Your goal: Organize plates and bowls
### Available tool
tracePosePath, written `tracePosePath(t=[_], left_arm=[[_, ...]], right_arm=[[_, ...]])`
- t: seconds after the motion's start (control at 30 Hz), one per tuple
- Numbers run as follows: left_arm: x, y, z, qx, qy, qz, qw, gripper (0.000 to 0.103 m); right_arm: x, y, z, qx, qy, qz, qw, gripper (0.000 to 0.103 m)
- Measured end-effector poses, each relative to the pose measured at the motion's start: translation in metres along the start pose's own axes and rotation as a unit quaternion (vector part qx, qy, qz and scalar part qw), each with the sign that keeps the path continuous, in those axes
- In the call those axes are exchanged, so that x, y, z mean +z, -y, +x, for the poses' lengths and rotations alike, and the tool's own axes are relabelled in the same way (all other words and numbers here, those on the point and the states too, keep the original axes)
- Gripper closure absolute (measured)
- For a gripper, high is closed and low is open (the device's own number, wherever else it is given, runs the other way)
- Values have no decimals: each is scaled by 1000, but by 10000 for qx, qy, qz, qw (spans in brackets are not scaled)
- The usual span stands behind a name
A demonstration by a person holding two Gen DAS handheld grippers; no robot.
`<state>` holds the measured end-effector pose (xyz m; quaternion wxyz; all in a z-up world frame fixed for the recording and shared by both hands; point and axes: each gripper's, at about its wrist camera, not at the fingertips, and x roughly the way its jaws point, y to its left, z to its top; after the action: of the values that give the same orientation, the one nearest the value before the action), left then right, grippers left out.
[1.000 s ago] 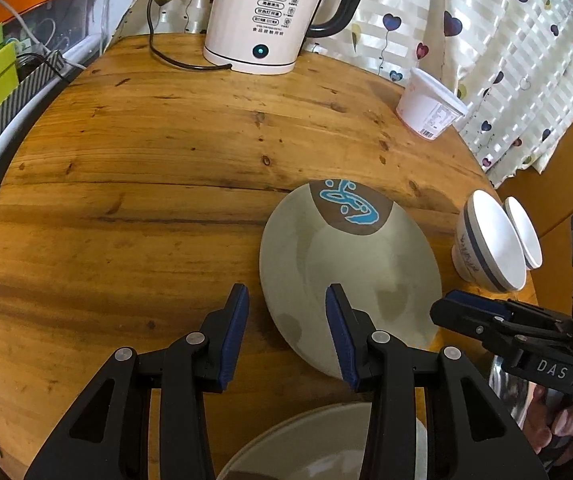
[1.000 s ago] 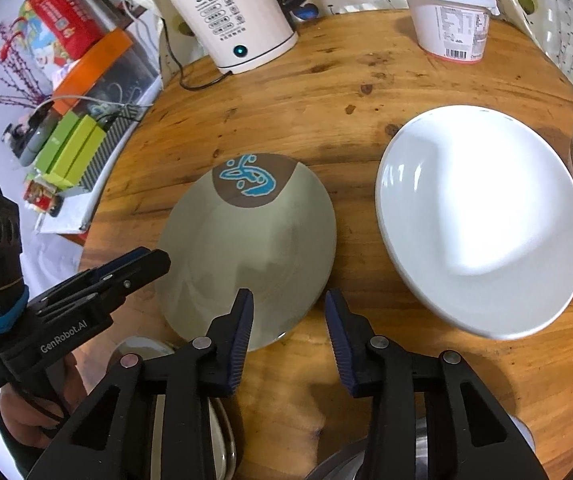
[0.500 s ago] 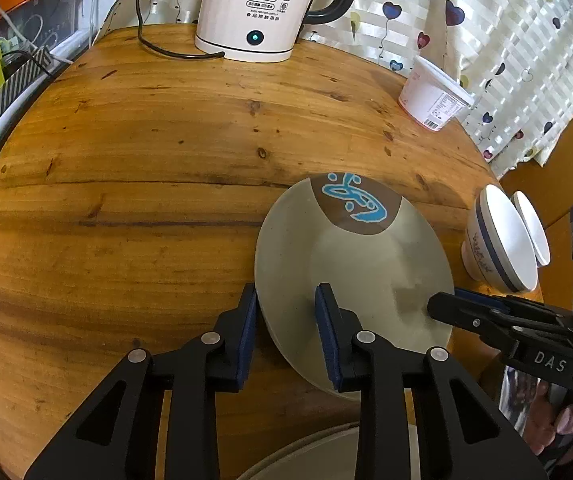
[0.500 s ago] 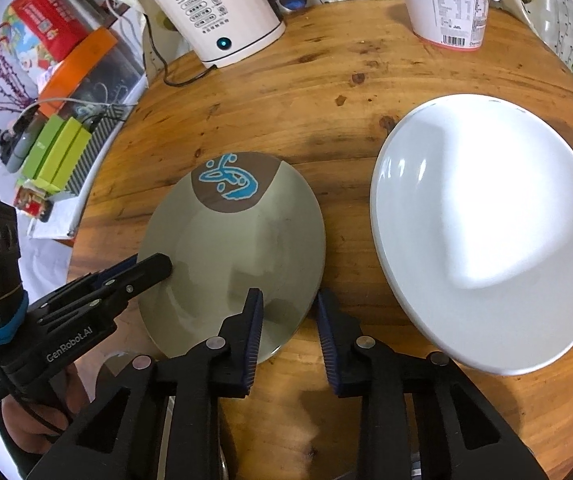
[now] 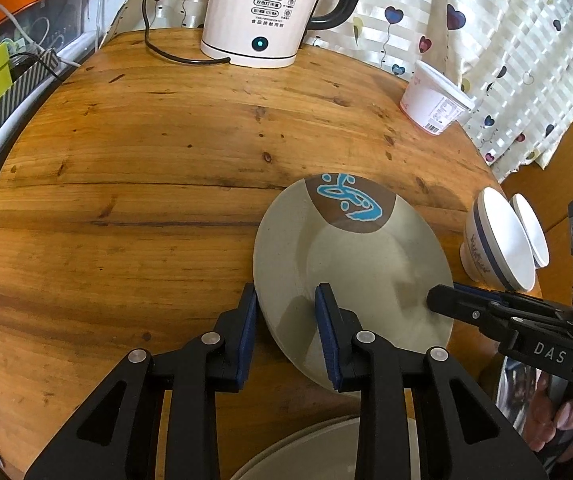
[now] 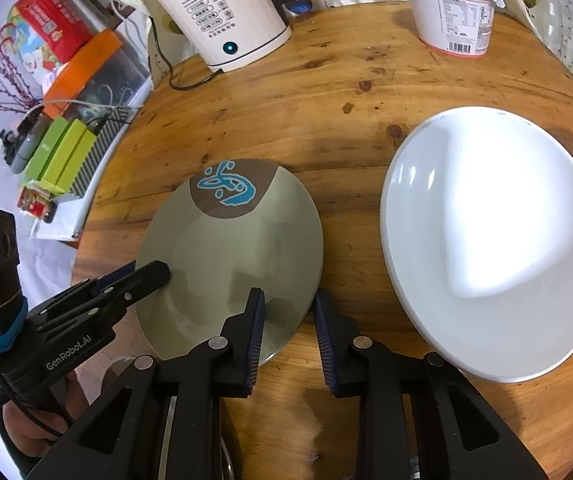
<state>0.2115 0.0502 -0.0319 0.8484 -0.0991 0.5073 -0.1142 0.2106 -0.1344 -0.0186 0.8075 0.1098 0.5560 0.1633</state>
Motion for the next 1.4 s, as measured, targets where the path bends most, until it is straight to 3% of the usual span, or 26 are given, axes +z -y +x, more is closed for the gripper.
tracePosePath(t=[0.6, 1.4], left_arm=[[-14, 2, -41, 51, 310, -140, 9994, 73], [-95, 8, -98, 321, 550, -515, 9966, 73]], right_arm=[[-7, -20, -27, 120, 196, -296, 9993, 79], [-69, -51, -56, 290, 97, -844, 9960, 78]])
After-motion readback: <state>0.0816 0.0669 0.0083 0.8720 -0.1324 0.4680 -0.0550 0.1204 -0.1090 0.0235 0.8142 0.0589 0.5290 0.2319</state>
